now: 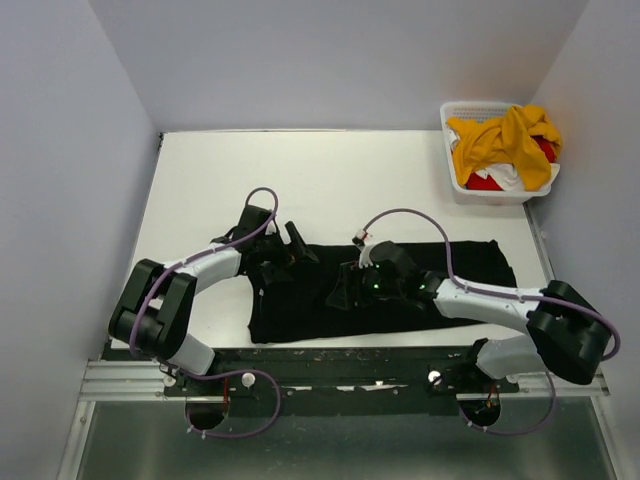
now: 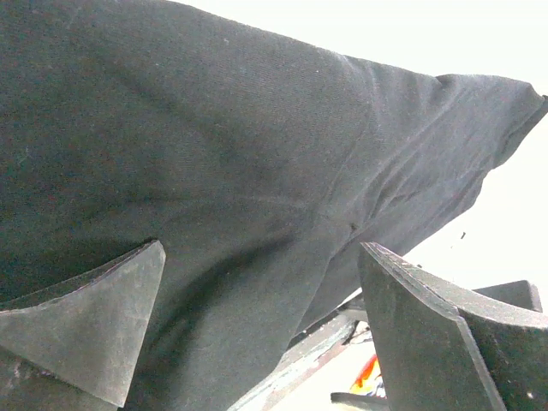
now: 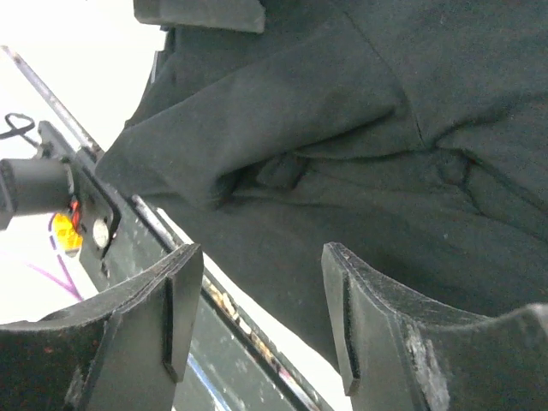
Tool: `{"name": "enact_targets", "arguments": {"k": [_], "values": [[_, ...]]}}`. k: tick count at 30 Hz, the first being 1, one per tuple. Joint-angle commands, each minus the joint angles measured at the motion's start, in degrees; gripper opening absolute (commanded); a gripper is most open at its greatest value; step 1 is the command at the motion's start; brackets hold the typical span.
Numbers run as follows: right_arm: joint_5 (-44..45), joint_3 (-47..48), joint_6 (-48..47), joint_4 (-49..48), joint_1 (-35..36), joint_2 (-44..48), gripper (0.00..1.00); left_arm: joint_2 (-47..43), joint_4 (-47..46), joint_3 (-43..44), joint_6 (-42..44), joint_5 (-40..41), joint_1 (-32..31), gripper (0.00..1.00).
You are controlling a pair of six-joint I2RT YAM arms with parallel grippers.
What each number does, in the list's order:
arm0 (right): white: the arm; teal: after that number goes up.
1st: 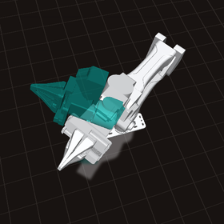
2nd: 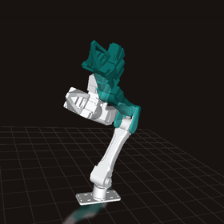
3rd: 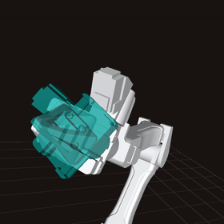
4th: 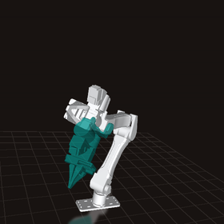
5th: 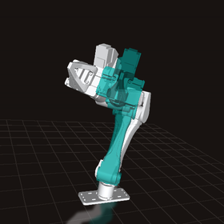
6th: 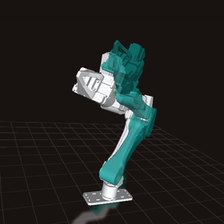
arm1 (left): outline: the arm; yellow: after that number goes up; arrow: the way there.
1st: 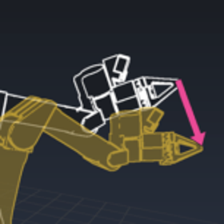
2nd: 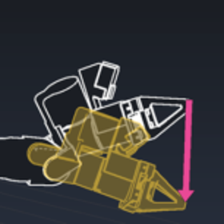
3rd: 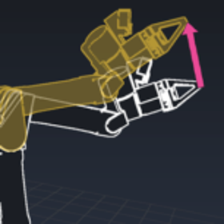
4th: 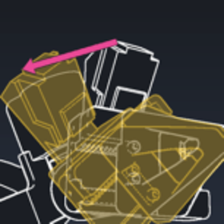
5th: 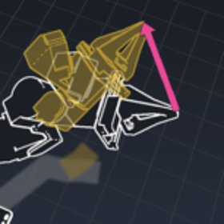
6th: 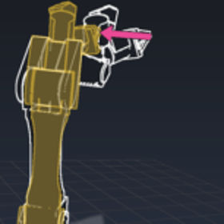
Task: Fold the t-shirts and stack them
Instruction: Fold the other side of the tshirt into a rectangle
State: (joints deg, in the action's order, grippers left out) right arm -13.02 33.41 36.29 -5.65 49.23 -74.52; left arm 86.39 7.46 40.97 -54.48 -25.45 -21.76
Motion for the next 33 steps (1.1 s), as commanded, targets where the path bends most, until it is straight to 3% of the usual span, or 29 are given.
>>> {"name": "enact_targets", "arguments": {"k": [1, 9, 22, 29, 33], "values": [[8.1, 3.73, 0.23, -5.43, 2.96, -6.7, 0.6, 1.92, -2.28, -0.81, 1.39, -2.03, 0.6, 0.99], [12.08, 9.22, -0.13, -5.19, 8.28, -17.0, 0.55, 3.74, -3.83, -1.85, 1.19, -3.11, 1.3, 0.99], [19.52, 11.2, -1.54, -2.55, 9.15, -20.6, 0.47, 3.96, -4.06, -2.25, 0.94, -2.86, 1.28, 0.99], [15.06, 10.36, -1.93, -5.98, 9.58, -20.43, 0.24, 4.2, -3.52, -1.71, 1.11, -2.11, 1.28, 0.99], [17.14, 10.7, -1.08, -2.05, 9.7, -18.5, 0.08, 4.4, -2.57, -1.4, 1.48, -0.97, 1.37, 0.99]]}}
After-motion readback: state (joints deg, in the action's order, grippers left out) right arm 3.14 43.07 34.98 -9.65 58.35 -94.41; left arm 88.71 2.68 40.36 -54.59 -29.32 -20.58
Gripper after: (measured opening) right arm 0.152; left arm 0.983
